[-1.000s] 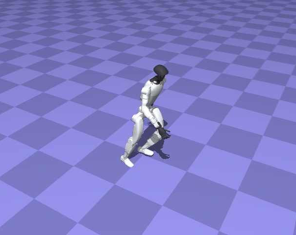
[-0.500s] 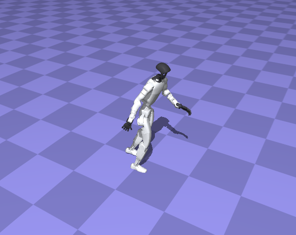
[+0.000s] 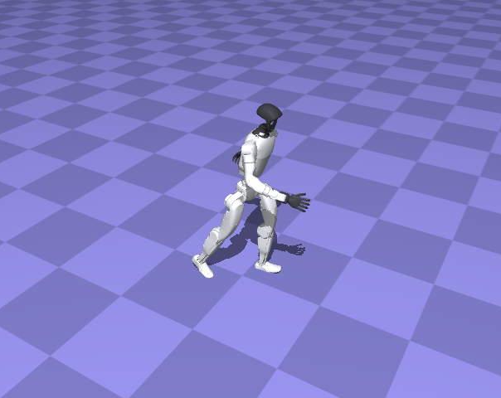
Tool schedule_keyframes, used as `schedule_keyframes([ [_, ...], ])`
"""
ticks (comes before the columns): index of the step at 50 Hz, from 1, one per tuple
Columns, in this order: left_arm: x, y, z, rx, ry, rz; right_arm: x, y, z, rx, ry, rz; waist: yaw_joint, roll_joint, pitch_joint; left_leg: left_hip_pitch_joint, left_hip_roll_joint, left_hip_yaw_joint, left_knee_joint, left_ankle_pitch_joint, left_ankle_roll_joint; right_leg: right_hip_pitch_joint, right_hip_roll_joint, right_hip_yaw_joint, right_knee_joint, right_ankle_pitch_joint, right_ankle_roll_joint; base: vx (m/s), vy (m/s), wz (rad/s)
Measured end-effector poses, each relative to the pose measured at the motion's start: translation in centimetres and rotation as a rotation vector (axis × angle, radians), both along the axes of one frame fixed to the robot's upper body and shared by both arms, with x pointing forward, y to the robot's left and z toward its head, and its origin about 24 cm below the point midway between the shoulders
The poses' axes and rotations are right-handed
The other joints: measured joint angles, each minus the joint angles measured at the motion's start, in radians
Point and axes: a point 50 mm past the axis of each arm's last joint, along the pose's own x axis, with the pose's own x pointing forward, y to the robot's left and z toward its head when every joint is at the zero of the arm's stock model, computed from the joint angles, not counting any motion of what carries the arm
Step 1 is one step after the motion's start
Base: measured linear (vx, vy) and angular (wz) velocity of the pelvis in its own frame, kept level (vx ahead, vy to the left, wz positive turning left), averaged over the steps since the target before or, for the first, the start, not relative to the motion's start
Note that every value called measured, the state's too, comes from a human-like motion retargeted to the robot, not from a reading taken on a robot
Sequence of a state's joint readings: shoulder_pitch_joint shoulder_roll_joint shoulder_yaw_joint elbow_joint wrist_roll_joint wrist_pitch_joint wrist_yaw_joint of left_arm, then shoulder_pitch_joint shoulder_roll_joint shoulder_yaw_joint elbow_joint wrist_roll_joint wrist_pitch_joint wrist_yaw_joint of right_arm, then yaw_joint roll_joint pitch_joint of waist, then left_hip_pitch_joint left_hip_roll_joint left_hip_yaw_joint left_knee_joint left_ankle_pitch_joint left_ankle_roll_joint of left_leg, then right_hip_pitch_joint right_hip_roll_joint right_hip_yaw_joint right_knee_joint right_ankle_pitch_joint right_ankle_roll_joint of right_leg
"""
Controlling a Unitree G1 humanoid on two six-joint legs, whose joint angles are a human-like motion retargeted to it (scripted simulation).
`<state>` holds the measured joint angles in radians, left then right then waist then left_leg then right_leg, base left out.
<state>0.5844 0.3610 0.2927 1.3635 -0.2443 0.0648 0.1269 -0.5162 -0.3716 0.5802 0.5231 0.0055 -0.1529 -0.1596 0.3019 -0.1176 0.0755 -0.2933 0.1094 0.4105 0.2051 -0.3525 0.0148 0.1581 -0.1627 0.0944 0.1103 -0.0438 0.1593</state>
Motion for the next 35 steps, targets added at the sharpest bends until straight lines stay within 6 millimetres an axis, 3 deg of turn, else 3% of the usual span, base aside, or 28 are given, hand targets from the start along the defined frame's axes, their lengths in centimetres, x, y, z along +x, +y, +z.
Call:
schedule_keyframes([
  [2,-1.0,1.9,1.6,0.054,-0.067,0.118,0.1,-1.0,-0.6,0.012,0.033,-0.069,0.022,0.031,0.041,0.034,0.019,0.004,-0.002,0.018,-0.025,0.13,-0.003,-0.026,-0.03,0.042,-0.036,1.1,0.55,0.48],
  [5,1.5,6.3,2.9,0.187,-0.095,0.043,-1.0,-4.4,-3.3,0.289,0.218,-0.295,0.034,0.068,0.165,0.095,0.012,-0.053,0.267,-0.156,-0.025,0.268,-0.017,-0.064,0.097,0.06,-0.078,1.06,0.49,1.0],
  [8,7.8,10.1,3.2,0.469,-0.067,-0.115,-4.7,-7.8,-8.3,0.554,0.396,-0.64,0.042,0.069,0.224,0.161,-0.013,-0.078,0.364,-0.263,-0.006,0.085,-0.01,-0.034,0.595,-0.035,-0.077,1.01,0.38,0.71],
  [10,13.1,10.9,2.7,0.609,-0.154,-0.115,-8.4,-9.4,-12.5,0.474,0.559,-0.819,0.001,0.028,0.183,0.144,-0.06,-0.098,0.341,-0.274,0.034,-0.164,0.003,0.006,0.909,-0.171,-0.126,0.94,0.27,0.87],
  [11,15.8,10.7,2.1,0.601,-0.265,-0.104,-10.8,-10.0,-14.8,0.331,0.679,-0.833,-0.046,0.02,0.149,0.141,-0.074,-0.124,0.317,-0.265,0.053,-0.276,0.016,-0.005,0.996,-0.203,-0.13,0.95,0.22,1.27],
  [13,21.1,9.1,0.6,0.43,-0.511,-0.154,-16.3,-11.6,-18.3,0.021,0.926,-0.775,-0.173,0.053,0.1,0.178,-0.072,-0.194,0.24,-0.211,0.042,-0.401,0.053,-0.076,1.02,-0.272,-0.18,0.99,0.19,1.79],
  [15,26.7,6.1,-0.3,0.155,-0.753,-0.341,-21.9,-14.0,-20.2,-0.232,1.165,-0.647,-0.317,0.124,0.078,0.238,-0.043,-0.272,0.167,-0.124,0.002,-0.448,0.097,-0.169,0.899,-0.321,-0.236,1.03,0.1,2.07],
  [16,29.8,4.8,0.3,0.08,-0.853,-0.5,-24.6,-15.2,-20.5,-0.299,1.258,-0.625,-0.38,0.152,0.082,0.272,-0.029,-0.309,0.137,-0.073,-0.018,-0.45,0.11,-0.215,0.794,-0.317,-0.231,1.09,0.0,2.02],
  [18,35.9,1.5,2.9,0.019,-1.042,-0.844,-29.3,-17.4,-20.5,-0.392,1.424,-0.61,-0.485,0.192,0.096,0.34,-0.014,-0.375,0.083,0.029,-0.051,-0.441,0.125,-0.292,0.541,-0.285,-0.206,1.13,-0.1,1.72],
  [20,41.1,-1.8,7.1,0.091,-1.256,-1.11,-32.6,-19.1,-20.0,-0.448,1.559,-0.594,-0.554,0.197,0.111,0.4,-0.03,-0.425,0.06,0.112,-0.064,-0.426,0.118,-0.335,0.252,-0.256,-0.161,1.16,-0.2,1.07],
  [22,44.5,-4.9,10.4,0.146,-1.45,-1.204,-33.9,-19.8,-19.5,-0.424,1.71,-0.505,-0.588,0.167,0.144,0.471,-0.067,-0.469,0.084,0.155,-0.055,-0.404,0.094,-0.362,0.025,-0.246,-0.097,1.2,-0.27,0.43],
  [23,45.3,-6.1,11.0,0.111,-1.506,-1.207,-34.1,-19.8,-19.3,-0.37,1.794,-0.443,-0.593,0.147,0.159,0.501,-0.089,-0.485,0.124,0.165,-0.045,-0.403,0.08,-0.363,-0.027,-0.228,-0.072,1.2,-0.27,-0.1],
  [25,45.9,-7.4,10.4,-0.084,-1.549,-1.12,-33.2,-19.6,-18.8,-0.191,1.917,-0.344,-0.585,0.125,0.181,0.506,-0.124,-0.49,0.286,0.186,-0.023,-0.404,0.072,-0.321,-0.027,-0.158,-0.082,1.16,-0.24,-0.68],
  [28,43.1,-6.8,5.9,-0.294,-1.461,-0.81,-27.6,-19.2,-18.5,-0.008,1.781,-0.375,-0.534,0.179,0.195,0.376,-0.066,-0.406,0.657,0.28,-0.038,-0.444,0.149,-0.233,0.205,-0.29,-0.194,1.1,-0.14,-1.44],
  [30,39.0,-5.8,2.1,-0.177,-1.27,-0.675,-21.9,-18.5,-18.5,-0.045,1.442,-0.56,-0.492,0.203,0.197,0.272,-0.018,-0.342,0.868,0.27,-0.023,-0.459,0.185,-0.188,0.349,-0.404,-0.217,1.1,-0.03,-1.53],
  [32,33.6,-5.1,-1.5,-0.008,-0.974,-0.675,-15.6,-16.8,-16.9,-0.137,0.853,-0.91,-0.434,0.199,0.177,0.164,-0.01,-0.308,0.976,0.168,0.02,-0.428,0.188,-0.146,0.372,-0.439,-0.199,1.11,0.02,-1.23],
  [33,30.4,-4.9,-3.1,-0.004,-0.814,-0.716,-13.3,-15.7,-15.6,-0.108,0.64,-1.013,-0.397,0.188,0.161,0.115,-0.015,-0.291,0.99,0.113,0.05,-0.394,0.18,-0.126,0.344,-0.434,-0.186,1.11,0.03,-1.1],
  [35,23.5,-4.4,-5.2,-0.126,-0.506,-0.807,-9.7,-12.7,-13.3,0.08,0.417,-1.088,-0.303,0.147,0.116,0.028,-0.02,-0.231,0.946,0.016,0.111,-0.32,0.153,-0.085,0.253,-0.389,-0.16,1.09,0.04,-1.15],
])
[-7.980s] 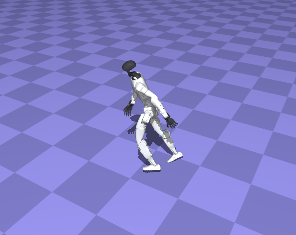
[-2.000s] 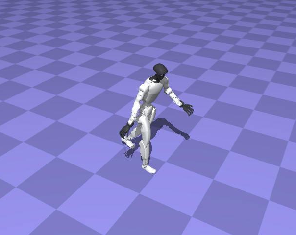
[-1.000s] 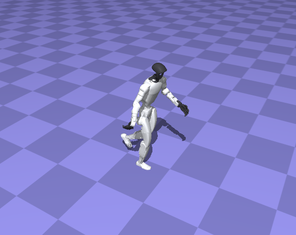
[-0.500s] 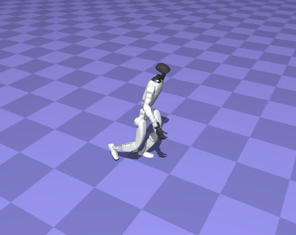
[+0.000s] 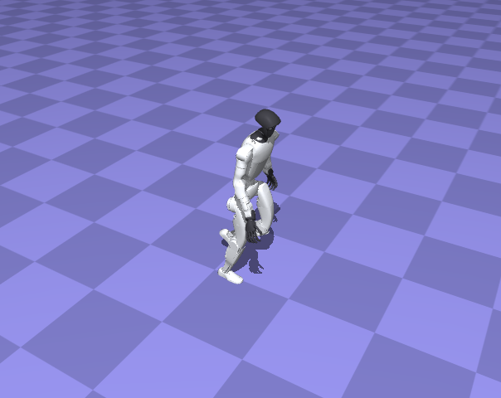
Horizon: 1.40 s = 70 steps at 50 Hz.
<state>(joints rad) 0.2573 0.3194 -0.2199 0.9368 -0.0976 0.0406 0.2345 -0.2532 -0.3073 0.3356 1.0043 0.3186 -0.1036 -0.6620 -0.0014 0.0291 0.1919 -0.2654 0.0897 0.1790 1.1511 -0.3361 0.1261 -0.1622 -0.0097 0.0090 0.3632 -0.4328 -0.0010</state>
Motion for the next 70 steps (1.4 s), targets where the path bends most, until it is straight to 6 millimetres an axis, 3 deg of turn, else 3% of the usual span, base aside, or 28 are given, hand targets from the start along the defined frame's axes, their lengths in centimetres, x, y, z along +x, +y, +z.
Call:
schedule_keyframes([
  [3,-10.2,1.6,-0.2,-0.072,0.417,-0.005,4.4,5.4,2.8,0.352,-0.185,0.132,0.168,-0.097,-0.072,-0.078,-0.01,0.129,-0.267,-0.041,0.025,0.078,-0.055,0.08,-0.136,0.144,0.039,1.07,0.13,-1.54],
  [6,-18.0,3.5,2.2,-0.052,0.63,0.221,8.3,10.4,7.3,0.547,-0.268,0.563,0.312,-0.159,-0.104,-0.057,-0.009,0.225,-0.697,0.01,-0.034,0.171,-0.088,0.16,-0.252,0.302,0.084,1.08,0.3,-1.7],
  [10,-22.5,5.7,5.3,0.06,0.601,0.571,11.1,13.8,15.7,0.565,-0.541,0.929,0.421,-0.132,-0.054,0.019,0.031,0.224,-1.075,0.031,-0.145,0.394,-0.103,0.213,-0.359,0.42,0.104,1.09,0.44,-0.81],
  [12,-21.5,7.1,5.5,0.112,0.512,0.686,11.4,13.9,17.7,0.941,-0.725,0.797,0.413,-0.108,0.02,0.035,0.022,0.144,-0.988,0.035,-0.142,0.511,-0.113,0.186,-0.325,0.423,0.081,1.05,0.44,0.83],
  [15,-16.6,9.6,4.9,0.219,0.393,0.663,10.6,12.0,15.9,1.497,-0.898,0.423,0.377,-0.058,0.16,0.071,0.001,0.048,-0.66,-0.148,-0.097,0.599,-0.092,0.11,-0.063,0.417,0.084,1.02,0.4,1.43],
  [17,-11.2,10.8,4.2,0.339,0.308,0.567,9.2,8.9,11.2,1.26,-0.756,0.109,0.373,-0.035,0.207,0.102,-0.002,0.023,-0.532,-0.251,-0.069,0.489,-0.082,0.062,0.29,0.396,0.1,0.98,0.32,0.87],
  [20,-0.8,10.4,3.4,0.31,0.08,0.419,5.1,5.6,3.7,0.777,-0.279,0.179,0.344,-0.095,0.164,0.096,-0.064,0.023,-0.539,-0.293,-0.026,0.155,-0.156,0.004,0.722,0.21,0.002,0.93,0.24,0.54],
  [23,8.6,6.9,4.2,0.045,-0.261,0.254,-4.2,1.9,-4.3,0.228,0.49,0.456,0.195,-0.072,0.06,0.163,-0.07,-0.031,-0.68,-0.23,-0.051,-0.041,-0.128,-0.088,0.731,0.099,-0.056,0.97,0.17,1.16],
  [25,12.9,4.2,6.0,-0.038,-0.376,-0.103,-11.7,-1.0,-6.9,0.154,0.901,0.603,0.066,-0.032,-0.006,0.225,-0.061,-0.085,-0.778,-0.15,-0.065,-0.101,-0.083,-0.156,0.572,0.1,-0.035,1.04,0.07,1.5],
  [28,20.4,-0.3,12.9,-0.132,-0.854,-0.205,-19.6,-6.3,-6.5,0.243,1.009,0.338,-0.112,0.017,0.009,0.361,-0.057,-0.16,-0.882,-0.005,-0.117,-0.031,-0.032,-0.24,0.093,0.165,-0.005,1.04,-0.05,1.38],
  [31,24.7,-4.1,20.8,-0.28,-1.231,-0.325,-25.6,-10.4,-4.2,0.444,0.853,-0.067,-0.214,-0.025,0.04,0.483,-0.118,-0.218,-0.916,0.09,-0.131,0.0,-0.066,-0.342,-0.268,0.249,0.111,1.15,-0.19,0.74],
  [33,25.6,-6.2,23.4,-0.632,-1.362,-0.254,-29.5,-12.1,-2.5,0.536,0.705,-0.327,-0.228,-0.063,0.06,0.544,-0.159,-0.231,-0.868,0.113,-0.12,-0.006,-0.089,-0.386,-0.348,0.285,0.165,1.17,-0.2,-0.29],
  [35,25.5,-7.4,23.6,-1.171,-1.378,-0.116,-32.2,-14.0,-0.5,0.521,0.561,-0.546,-0.214,-0.071,0.094,0.53,-0.173,-0.203,-0.677,0.112,-0.11,-0.007,-0.082,-0.355,-0.3,0.271,0.106,1.05,-0.17,-1.2],
  [37,24.4,-6.4,20.7,-1.313,-1.306,0.117,-33.0,-15.9,1.0,0.345,0.494,-0.717,-0.192,-0.054,0.124,0.452,-0.145,-0.158,-0.418,0.117,-0.121,-0.036,-0.048,-0.274,-0.113,0.142,0.002,0.96,-0.11,-1.81],
  [38,23.4,-5.3,18.5,-1.242,-1.266,0.261,-32.7,-16.9,1.7,0.19,0.466,-0.808,-0.183,-0.043,0.135,0.394,-0.124,-0.136,-0.279,0.097,-0.125,-0.068,-0.03,-0.238,0.0,0.08,-0.025,0.93,-0.05,-1.8],
  [40,20.4,-2.9,13.4,-0.912,-1.127,0.628,-30.6,-17.8,2.8,-0.146,0.4,-0.984,-0.177,-0.035,0.136,0.254,-0.086,-0.101,-0.045,0.029,-0.106,-0.118,-0.014,-0.195,0.16,0.002,-0.023,0.91,-0.02,-1.47],
  [42,14.7,-1.1,7.5,-0.453,-0.784,0.593,-28.6,-17.1,2.4,-0.278,0.378,-0.971,-0.163,-0.039,0.109,0.117,-0.04,-0.075,0.07,-0.012,-0.077,-0.102,-0.001,-0.159,0.174,-0.013,-0.006,0.89,-0.02,-1.2],
  [44,7.9,-0.3,2.8,-0.216,-0.409,0.564,-26.2,-14.8,0.2,-0.162,0.39,-0.807,-0.115,-0.068,0.085,0.024,-0.02,-0.041,0.043,-0.045,-0.031,-0.042,0.003,-0.091,0.097,0.027,0.012,0.84,-0.02,-1.52],
  [46,0.5,0.2,-0.1,-0.138,-0.071,0.512,-23.5,-11.6,-2.5,0.136,0.423,-0.503,-0.058,-0.116,0.058,-0.034,-0.015,-0.007,-0.091,-0.065,0.016,0.012,-0.009,-0.014,0.018,0.1,0.039,0.79,0.01,-1.85],
  [48,-6.4,0.7,-0.9,-0.123,0.189,0.472,-20.8,-7.4,-4.6,0.477,0.477,-0.14,-0.001,-0.171,0.028,-0.055,-0.021,0.029,-0.324,-0.047,0.04,0.061,-0.035,0.064,-0.069,0.184,0.08,0.79,0.08,-2.07],
  [51,-14.9,1.1,0.4,-0.1,0.449,0.515,-19.3,-1.6,-5.8,0.884,0.554,0.217,0.083,-0.207,-0.001,-0.011,0.006,0.072,-0.763,-0.011,-0.013,0.136,-0.054,0.145,-0.139,0.255,0.128,0.83,0.22,-2.09],
  [54,-21.1,1.4,2.8,-0.132,0.634,0.62,-21.2,2.4,-6.4,1.221,0.579,0.233,0.135,-0.18,0.006,0.041,0.075,0.058,-1.054,-0.03,-0.117,0.235,-0.043,0.171,-0.119,0.208,0.108,0.82,0.34,-1.59],
  [57,-23.4,2.6,4.5,-0.124,0.711,0.631,-23.9,3.7,-7.0,1.256,0.578,0.072,0.152,-0.122,0.067,0.067,0.153,-0.005,-1.038,0.052,-0.172,0.291,-0.023,0.145,0.093,0.051,0.036,0.71,0.37,-0.9],
  [60,-20.0,5.2,3.9,0.144,0.662,0.522,-23.7,3.5,-7.4,0.884,0.569,-0.006,0.134,-0.143,0.145,-0.025,0.133,-0.023,-0.689,-0.022,-0.102,0.189,-0.08,0.109,0.519,-0.098,-0.024,0.52,0.31,-0.44],
  [63,-11.5,6.7,2.4,0.477,0.473,0.356,-21.9,2.4,-7.1,0.301,0.66,0.236,0.07,-0.176,0.171,-0.095,0.138,0.018,-0.436,-0.159,-0.059,0.053,-0.127,0.07,0.815,-0.199,-0.083,0.42,0.15,-0.62],
  [65,-4.3,6.6,1.7,0.498,0.222,0.298,-21.0,1.3,-6.7,0.127,0.671,0.367,0.019,-0.177,0.141,-0.056,0.16,0.063,-0.442,-0.168,-0.056,-0.01,-0.113,0.039,0.851,-0.237,-0.101,0.39,0.01,-1.17],
  [68,7.0,4.9,3.1,0.215,-0.289,0.33,-20.8,-0.5,-6.5,0.172,0.694,0.336,-0.054,-0.154,0.03,0.037,0.186,0.172,-0.595,-0.093,-0.04,-0.105,-0.09,-0.06,0.686,-0.194,-0.063,0.38,-0.11,-1.69],
  [70,12.7,3.8,6.2,0.103,-0.601,0.313,-20.5,-1.3,-6.3,0.339,0.574,0.11,-0.106,-0.13,-0.056,0.091,0.19,0.245,-0.71,-0.004,-0.033,-0.143,-0.092,-0.178,0.483,-0.152,-0.024,0.4,-0.2,-1.92],
])
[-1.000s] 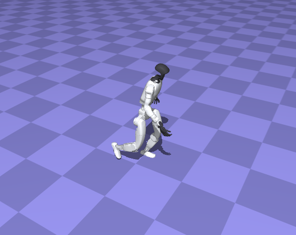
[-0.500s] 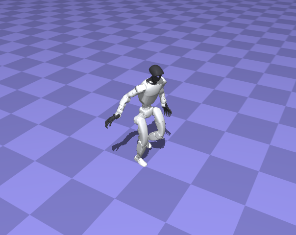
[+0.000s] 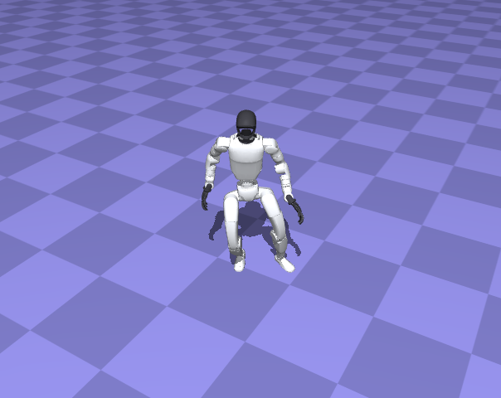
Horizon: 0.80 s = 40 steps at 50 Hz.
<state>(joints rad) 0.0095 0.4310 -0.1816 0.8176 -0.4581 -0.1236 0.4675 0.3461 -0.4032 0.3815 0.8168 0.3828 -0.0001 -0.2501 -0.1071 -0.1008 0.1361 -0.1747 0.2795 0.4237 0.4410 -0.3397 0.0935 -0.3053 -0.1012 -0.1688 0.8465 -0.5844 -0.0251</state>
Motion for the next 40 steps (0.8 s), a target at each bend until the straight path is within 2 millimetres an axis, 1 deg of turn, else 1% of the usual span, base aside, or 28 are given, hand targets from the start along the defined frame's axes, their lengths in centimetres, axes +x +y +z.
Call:
schedule_keyframes([
  [2,3.5,-0.8,3.0,0.127,-0.175,-0.047,0.1,-1.0,0.4,0.033,-0.049,-0.15,-0.039,0.022,-0.071,0.049,-0.01,0.049,-0.074,0.098,-0.005,0.008,0.0,-0.138,-0.257,0.052,0.044,0.43,-0.25,-2.1],
  [3,4.7,-1.2,4.1,0.203,-0.223,-0.054,0.3,-1.5,0.6,0.044,-0.077,-0.189,-0.051,0.025,-0.097,0.074,-0.021,0.059,-0.09,0.14,-0.011,0.024,0.0,-0.208,-0.388,0.086,0.066,0.46,-0.26,-2.4],
  [5,5.9,-2.3,4.9,0.276,-0.26,-0.058,0.8,-2.3,1.0,0.055,-0.127,-0.215,-0.056,0.017,-0.132,0.121,-0.062,0.036,-0.077,0.18,-0.019,0.059,-0.002,-0.354,-0.607,0.167,0.11,0.48,-0.24,-2.82],
  [7,5.7,-3.6,4.0,0.19,-0.225,-0.121,1.9,-3.0,1.4,0.052,-0.174,-0.229,-0.038,0.005,-0.141,0.142,-0.107,-0.045,0.031,0.161,-0.014,0.081,0.003,-0.468,-0.693,0.21,0.124,0.49,-0.18,-3.4],
  [8,5.2,-4.0,3.2,0.114,-0.19,-0.183,2.6,-3.1,1.4,0.045,-0.203,-0.255,-0.025,0.007,-0.138,0.135,-0.12,-0.095,0.125,0.141,-0.013,0.082,0.01,-0.483,-0.677,0.184,0.102,0.48,-0.14,-3.74],
  [9,4.3,-4.2,2.2,0.059,-0.126,-0.262,3.8,-3.0,1.4,0.034,-0.233,-0.294,-0.014,0.015,-0.131,0.115,-0.13,-0.143,0.243,0.116,-0.017,0.075,0.024,-0.447,-0.638,0.135,0.07,0.47,-0.12,-3.92],
  [10,2.9,-4.1,1.1,0.011,-0.047,-0.345,5.1,-2.8,1.3,0.021,-0.263,-0.338,-0.004,0.026,-0.123,0.088,-0.138,-0.191,0.372,0.09,-0.024,0.064,0.042,-0.387,-0.588,0.076,0.032,0.46,-0.09,-4.15],
  [12,-1.7,-3.9,-1.7,-0.071,0.115,-0.306,9.4,-1.7,1.4,-0.057,-0.329,-0.466,0.008,0.038,-0.091,0.027,-0.143,-0.21,0.648,0.017,-0.027,-0.005,0.061,-0.208,-0.396,-0.035,-0.032,0.46,-0.05,-4.35],
  [15,-11.6,-5.3,-6.2,-0.221,0.484,-0.161,16.8,0.7,3.7,-0.124,-0.43,-0.553,0.007,0.059,0.013,-0.007,-0.123,-0.193,0.964,-0.09,0.021,0.086,0.149,0.017,-0.428,-0.033,-0.051,0.49,-0.05,-4.32],
  [17,-17.8,-6.8,-7.5,-0.348,0.704,-0.101,19.9,3.4,5.0,0.029,-0.51,-0.526,0.061,0.023,0.042,-0.056,-0.161,-0.189,1.071,-0.153,0.07,0.151,0.161,0.178,-0.476,0.006,-0.032,0.61,-0.06,-4.1],
  [18,-20.6,-7.1,-7.6,-0.395,0.796,-0.082,20.6,4.6,5.4,0.145,-0.549,-0.5,0.105,-0.001,0.047,-0.08,-0.187,-0.185,1.095,-0.188,0.085,0.189,0.155,0.256,-0.512,0.034,-0.02,0.67,-0.02,-3.94],
  [20,-25.8,-6.7,-6.9,-0.461,0.98,-0.16,20.6,6.6,5.7,0.384,-0.575,-0.269,0.218,-0.055,0.047,-0.129,-0.229,-0.161,1.097,-0.248,0.117,0.262,0.121,0.394,-0.583,0.114,0.023,0.69,0.03,-3.8],
  [21,-27.9,-6.1,-6.2,-0.457,1.041,-0.224,20.4,7.1,6.2,0.455,-0.624,-0.211,0.273,-0.084,0.035,-0.16,-0.237,-0.139,1.076,-0.261,0.104,0.283,0.094,0.449,-0.614,0.164,0.055,0.69,0.07,-3.54],
  [22,-29.7,-5.6,-5.5,-0.46,1.098,-0.279,20.3,7.6,6.9,0.506,-0.658,-0.093,0.326,-0.115,0.026,-0.191,-0.244,-0.116,1.042,-0.272,0.101,0.3,0.065,0.501,-0.643,0.214,0.091,0.67,0.11,-3.25],
  [23,-31.0,-4.9,-4.9,-0.466,1.139,-0.315,20.6,7.8,7.8,0.511,-0.651,0.142,0.371,-0.149,0.022,-0.22,-0.251,-0.091,0.982,-0.277,0.117,0.31,0.03,0.545,-0.667,0.262,0.133,0.66,0.16,-3.05],
  [24,-32.3,-4.4,-4.2,-0.49,1.186,-0.317,20.7,7.9,8.7,0.516,-0.655,0.277,0.408,-0.17,0.017,-0.241,-0.241,-0.069,0.921,-0.277,0.113,0.323,0.006,0.584,-0.69,0.308,0.164,0.64,0.19,-2.89],
  [25,-33.7,-4.0,-3.5,-0.523,1.235,-0.298,20.8,8.0,9.5,0.523,-0.67,0.366,0.441,-0.184,0.012,-0.258,-0.224,-0.048,0.86,-0.274,0.098,0.337,-0.012,0.619,-0.712,0.353,0.189,0.61,0.22,-2.58],
  [26,-34.0,-3.5,-3.2,-0.506,1.219,-0.271,21.2,8.1,10.4,0.532,-0.697,0.415,0.46,-0.203,0.009,-0.273,-0.218,-0.034,0.767,-0.265,0.091,0.343,-0.034,0.64,-0.729,0.387,0.218,0.59,0.24,-2.26],
  [28,-34.3,-2.7,-2.7,-0.476,1.2,-0.243,21.7,8.2,11.4,0.561,-0.71,0.503,0.48,-0.226,0.004,-0.282,-0.199,0.001,0.556,-0.251,0.077,0.36,-0.069,0.668,-0.759,0.444,0.254,0.58,0.29,-1.72],
  [29,-34.4,-2.4,-2.7,-0.516,1.217,-0.188,21.7,8.1,11.4,0.604,-0.712,0.448,0.48,-0.225,0.005,-0.265,-0.19,0.026,0.425,-0.242,0.069,0.378,-0.081,0.673,-0.77,0.463,0.252,0.6,0.34,-1.29],
  [30,-34.5,-2.4,-2.8,-0.589,1.237,-0.108,21.5,8.0,11.1,0.658,-0.715,0.343,0.478,-0.219,0.007,-0.241,-0.182,0.055,0.285,-0.232,0.062,0.399,-0.09,0.675,-0.781,0.479,0.243,0.62,0.37,-0.97],
  [32,-32.5,-1.3,-3.3,-0.508,1.316,-0.333,21.0,7.3,10.6,0.695,-0.764,0.154,0.458,-0.17,0.037,-0.163,-0.179,0.057,0.023,-0.17,0.014,0.467,-0.065,0.664,-0.76,0.477,0.193,0.64,0.41,-0.59],
  [33,-31.2,-0.8,-3.6,-0.45,1.378,-0.525,20.4,6.5,10.2,0.694,-0.793,0.04,0.448,-0.13,0.066,-0.118,-0.176,0.024,-0.053,-0.136,-0.009,0.511,-0.038,0.651,-0.722,0.463,0.16,0.65,0.43,-0.17],
  [34,-29.6,-0.3,-4.1,-0.421,1.41,-0.641,19.6,5.6,9.6,0.681,-0.812,-0.077,0.432,-0.092,0.098,-0.082,-0.169,-0.013,-0.059,-0.137,-0.019,0.54,-0.008,0.623,-0.645,0.444,0.134,0.66,0.43,0.16],
  [35,-27.8,0.2,-4.4,-0.404,1.43,-0.716,18.5,4.6,8.9,0.658,-0.823,-0.196,0.413,-0.055,0.131,-0.05,-0.159,-0.051,-0.029,-0.155,-0.022,0.562,0.024,0.588,-0.55,0.422,0.113,0.66,0.41,0.52],
  [37,-22.4,1.5,-5.2,-0.213,1.387,-0.847,15.6,2.8,6.9,0.545,-0.785,-0.389,0.359,-0.017,0.17,-0.034,-0.142,-0.098,0.115,-0.259,-0.018,0.497,0.072,0.469,-0.233,0.403,0.127,0.66,0.38,0.82],
  [38,-19.0,2.4,-5.2,-0.042,1.312,-0.862,13.8,2.1,5.5,0.462,-0.723,-0.455,0.328,-0.009,0.173,-0.048,-0.135,-0.118,0.189,-0.302,-0.017,0.433,0.079,0.397,-0.069,0.404,0.138,0.68,0.32,1.01],
  [40,-11.1,3.8,-4.1,0.3,1.032,-0.733,9.7,1.7,2.6,0.262,-0.52,-0.551,0.248,-0.018,0.159,-0.051,-0.171,-0.158,0.223,-0.354,0.014,0.275,0.019,0.235,0.213,0.382,0.155,0.7,0.24,1.09],
])
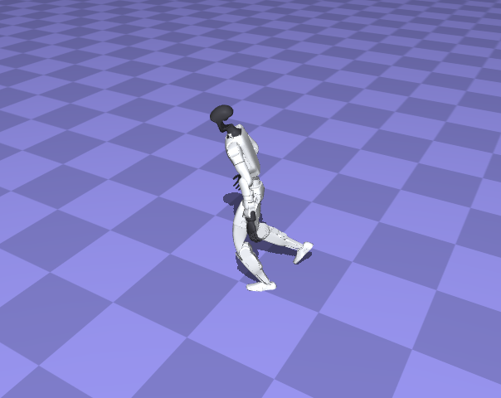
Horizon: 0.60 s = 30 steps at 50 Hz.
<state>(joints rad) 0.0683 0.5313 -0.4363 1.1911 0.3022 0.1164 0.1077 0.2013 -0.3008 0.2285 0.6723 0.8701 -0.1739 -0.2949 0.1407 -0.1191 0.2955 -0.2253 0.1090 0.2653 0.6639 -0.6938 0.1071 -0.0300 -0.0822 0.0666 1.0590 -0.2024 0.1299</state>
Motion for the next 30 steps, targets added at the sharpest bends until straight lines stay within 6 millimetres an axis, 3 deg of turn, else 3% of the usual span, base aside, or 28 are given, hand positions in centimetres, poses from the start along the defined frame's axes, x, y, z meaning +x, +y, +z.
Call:
schedule_keyframes([
  [2,7.5,0.2,3.0,0.065,-0.525,0.165,-5.2,-0.2,-2.3,-0.152,0.314,0.05,-0.073,0.014,-0.04,0.023,-0.005,-0.016,-0.037,0.006,-0.007,-0.122,-0.05,-0.11,0.117,-0.121,-0.09,0.76,0.14,0.67],
  [3,10.7,-0.4,4.9,-0.005,-0.764,0.266,-8.0,-0.5,-2.9,-0.229,0.446,0.118,-0.104,0.035,-0.061,0.049,0.01,-0.017,-0.069,0.028,-0.036,-0.155,-0.043,-0.146,0.111,-0.184,-0.143,0.82,0.06,0.32],
  [5,15.6,-2.7,9.0,-0.356,-1.172,0.509,-12.6,-1.1,-3.2,-0.367,0.636,0.275,-0.167,0.08,-0.116,0.114,0.03,-0.028,-0.188,0.102,-0.073,-0.23,-0.002,-0.195,0.019,-0.235,-0.185,0.87,-0.03,0.13],
  [7,18.1,-5.0,12.0,-0.8,-1.347,0.652,-16.7,-2.0,-2.7,-0.434,0.765,0.401,-0.232,0.123,-0.177,0.16,0.046,-0.037,-0.275,0.216,-0.1,-0.268,0.056,-0.213,-0.204,-0.233,-0.19,0.94,-0.11,0.06],
  [8,18.8,-5.9,13.0,-0.999,-1.367,0.686,-18.7,-2.6,-2.4,-0.455,0.856,0.509,-0.268,0.141,-0.204,0.179,0.047,-0.046,-0.308,0.28,-0.108,-0.268,0.076,-0.22,-0.355,-0.218,-0.185,0.98,-0.14,0.19],
  [10,19.4,-7.1,14.4,-1.313,-1.352,0.706,-20.4,-3.5,-1.8,-0.385,0.853,0.345,-0.351,0.157,-0.237,0.217,0.022,-0.083,-0.347,0.404,-0.115,-0.228,0.084,-0.244,-0.701,-0.169,-0.164,1.0,-0.17,0.33],
  [13,18.2,-7.9,13.2,-1.539,-1.151,0.708,-21.3,-4.2,-1.6,-0.299,0.911,0.318,-0.426,0.131,-0.242,0.288,-0.05,-0.153,-0.334,0.528,-0.098,-0.19,0.057,-0.284,-1.005,-0.075,-0.078,1.02,-0.19,-0.25],
  [14,17.2,-6.8,11.9,-1.362,-1.172,0.778,-20.9,-4.5,-1.6,-0.308,0.913,0.301,-0.422,0.122,-0.232,0.296,-0.067,-0.157,-0.279,0.554,-0.091,-0.187,0.055,-0.286,-1.022,-0.056,-0.065,1.01,-0.14,-1.39],
  [15,15.7,-5.1,10.6,-1.073,-1.238,0.859,-20.3,-4.7,-1.6,-0.334,0.909,0.275,-0.409,0.115,-0.218,0.298,-0.083,-0.153,-0.205,0.575,-0.085,-0.185,0.055,-0.284,-1.018,-0.043,-0.061,1.0,-0.11,-1.8],
  [17,11.3,-4.8,7.2,-0.969,-1.098,0.986,-18.6,-4.6,-2.1,-0.33,0.868,0.248,-0.364,0.127,-0.205,0.229,-0.07,-0.141,0.021,0.611,-0.09,-0.242,0.064,-0.269,-0.811,-0.158,-0.105,0.95,-0.08,-2.18],
  [18,9.3,-5.7,5.7,-1.111,-0.994,1.071,-16.6,-4.4,-2.6,-0.316,0.837,0.26,-0.328,0.131,-0.187,0.203,-0.065,-0.127,0.12,0.614,-0.073,-0.24,0.086,-0.218,-0.76,-0.212,-0.135,0.9,-0.03,-2.52],
  [19,6.7,-5.7,3.8,-1.013,-0.945,1.176,-14.1,-4.3,-3.0,-0.354,0.803,0.236,-0.301,0.14,-0.169,0.162,-0.049,-0.113,0.232,0.598,-0.062,-0.234,0.105,-0.172,-0.715,-0.262,-0.162,0.88,0.03,-2.52],
  [21,-0.4,-5.7,0.2,-0.53,-0.8,1.322,-8.2,-4.0,-3.0,-0.481,0.721,0.133,-0.257,0.156,-0.141,0.071,-0.01,-0.087,0.431,0.524,-0.04,-0.217,0.131,-0.095,-0.635,-0.334,-0.189,0.91,0.12,-2.18],
  [23,-8.4,-7.4,-1.8,-0.145,-0.475,1.268,-1.4,-2.6,-2.0,-0.541,0.59,0.034,-0.213,0.153,-0.127,-0.017,0.017,-0.068,0.546,0.43,-0.008,-0.177,0.134,-0.033,-0.61,-0.353,-0.178,0.96,0.16,-1.96],
  [25,-15.8,-9.3,-1.9,-0.069,-0.059,1.043,5.3,0.2,-0.3,-0.453,0.387,0.028,-0.144,0.114,-0.135,-0.096,0.037,-0.035,0.57,0.352,0.007,-0.129,0.113,0.033,-0.621,-0.328,-0.137,0.99,0.17,-1.89],
  [26,-18.2,-9.6,-1.5,-0.175,0.128,0.879,8.5,2.0,0.8,-0.348,0.24,0.095,-0.096,0.082,-0.147,-0.14,0.034,-0.024,0.538,0.322,0.026,-0.107,0.091,0.065,-0.649,-0.292,-0.119,0.98,0.2,-1.77],
  [28,-22.0,-9.7,-0.1,-0.386,0.45,0.641,14.1,5.8,4.1,-0.198,-0.056,0.281,0.007,0.019,-0.161,-0.204,0.017,-0.01,0.411,0.281,0.047,-0.048,0.04,0.127,-0.738,-0.188,-0.084,0.97,0.24,-1.62],
  [30,-24.6,-9.1,1.4,-0.498,0.615,0.582,18.2,9.1,8.6,-0.185,-0.32,0.496,0.117,-0.043,-0.166,-0.238,-0.007,-0.004,0.209,0.277,0.032,0.005,-0.014,0.171,-0.815,-0.067,-0.03,0.98,0.32,-1.46],
])
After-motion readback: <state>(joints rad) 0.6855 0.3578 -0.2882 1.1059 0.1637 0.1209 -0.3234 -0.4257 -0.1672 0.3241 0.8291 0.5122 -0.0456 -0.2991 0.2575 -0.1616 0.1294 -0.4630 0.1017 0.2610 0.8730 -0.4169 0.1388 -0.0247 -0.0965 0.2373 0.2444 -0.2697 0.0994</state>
